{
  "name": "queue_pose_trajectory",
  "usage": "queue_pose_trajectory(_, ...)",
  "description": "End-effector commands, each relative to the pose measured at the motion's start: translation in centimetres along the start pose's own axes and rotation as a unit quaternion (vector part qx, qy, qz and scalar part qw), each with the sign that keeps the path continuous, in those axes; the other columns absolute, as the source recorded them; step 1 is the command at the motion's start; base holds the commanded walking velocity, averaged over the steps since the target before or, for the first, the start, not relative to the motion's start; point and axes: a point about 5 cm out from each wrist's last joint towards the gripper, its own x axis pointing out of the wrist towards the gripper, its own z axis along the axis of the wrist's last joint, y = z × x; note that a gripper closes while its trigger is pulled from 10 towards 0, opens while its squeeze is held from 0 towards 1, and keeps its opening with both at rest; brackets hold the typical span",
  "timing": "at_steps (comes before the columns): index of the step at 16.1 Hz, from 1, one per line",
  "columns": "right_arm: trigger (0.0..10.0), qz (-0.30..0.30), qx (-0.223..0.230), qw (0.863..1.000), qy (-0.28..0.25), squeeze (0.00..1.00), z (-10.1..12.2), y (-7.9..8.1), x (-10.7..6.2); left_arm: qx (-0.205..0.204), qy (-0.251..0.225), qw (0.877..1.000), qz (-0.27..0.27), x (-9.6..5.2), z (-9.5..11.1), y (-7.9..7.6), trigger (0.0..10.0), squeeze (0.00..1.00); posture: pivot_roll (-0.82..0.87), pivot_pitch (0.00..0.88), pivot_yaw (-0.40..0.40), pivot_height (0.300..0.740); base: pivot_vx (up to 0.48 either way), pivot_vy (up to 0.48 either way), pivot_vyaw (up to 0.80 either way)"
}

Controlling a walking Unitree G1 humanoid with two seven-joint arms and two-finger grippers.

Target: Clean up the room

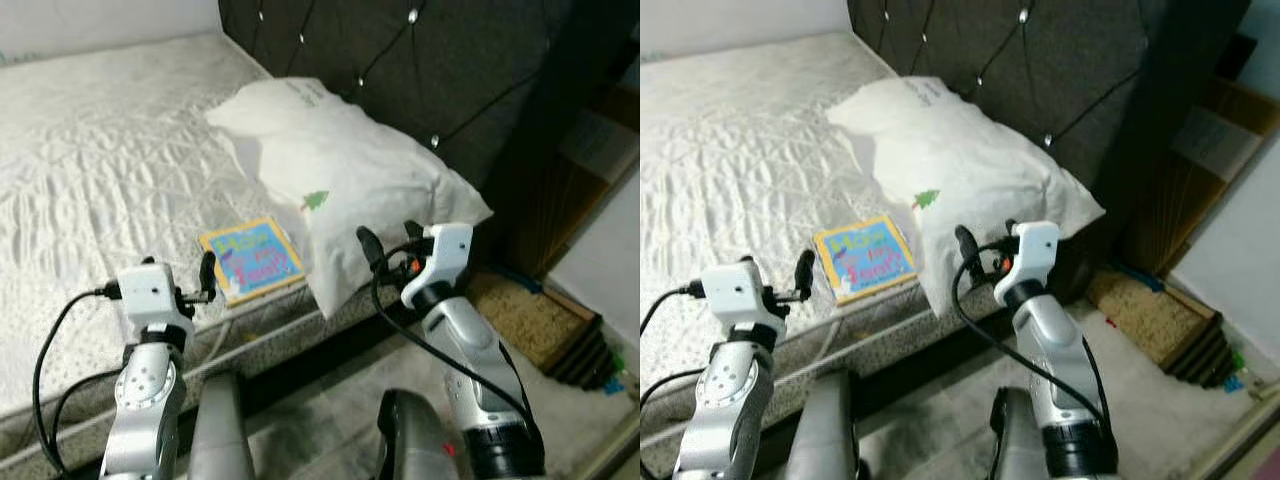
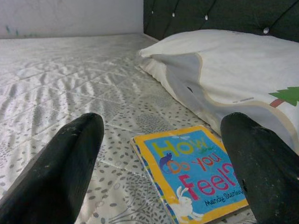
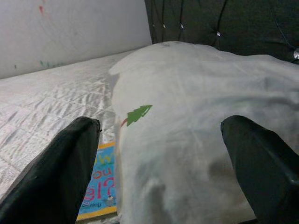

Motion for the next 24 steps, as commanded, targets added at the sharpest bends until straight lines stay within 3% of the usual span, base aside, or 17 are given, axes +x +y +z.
queue_pose_trajectory(1,10.0,-0.002,-0.004,1.000,-0.006,0.00,0.3,-0.1,0.0,0.001,0.001,1.000,-0.001,0.0,0.2,-0.1,10.0,0.00,0.03,0.000,-0.013,0.631,0.000,0.000,0.00)
queue_pose_trajectory(9,10.0,-0.006,-0.012,1.000,-0.008,0.00,0.7,-0.5,0.0,0.004,0.008,1.000,-0.018,0.5,0.3,-0.9,10.0,0.00,0.02,0.011,-0.018,0.719,0.000,0.000,0.00)
queue_pose_trajectory(11,10.0,-0.007,-0.014,1.000,-0.009,0.00,0.8,-0.6,0.1,-0.003,0.044,0.999,-0.005,0.7,-0.6,-0.8,10.0,0.00,0.02,0.008,-0.017,0.740,0.000,0.000,0.00)
queue_pose_trajectory(24,10.0,-0.005,-0.024,1.000,-0.003,0.00,0.0,-0.2,0.0,-0.011,0.038,0.999,-0.028,0.9,-0.4,-1.2,10.0,0.00,0.02,0.000,-0.012,0.740,0.000,0.000,0.00)
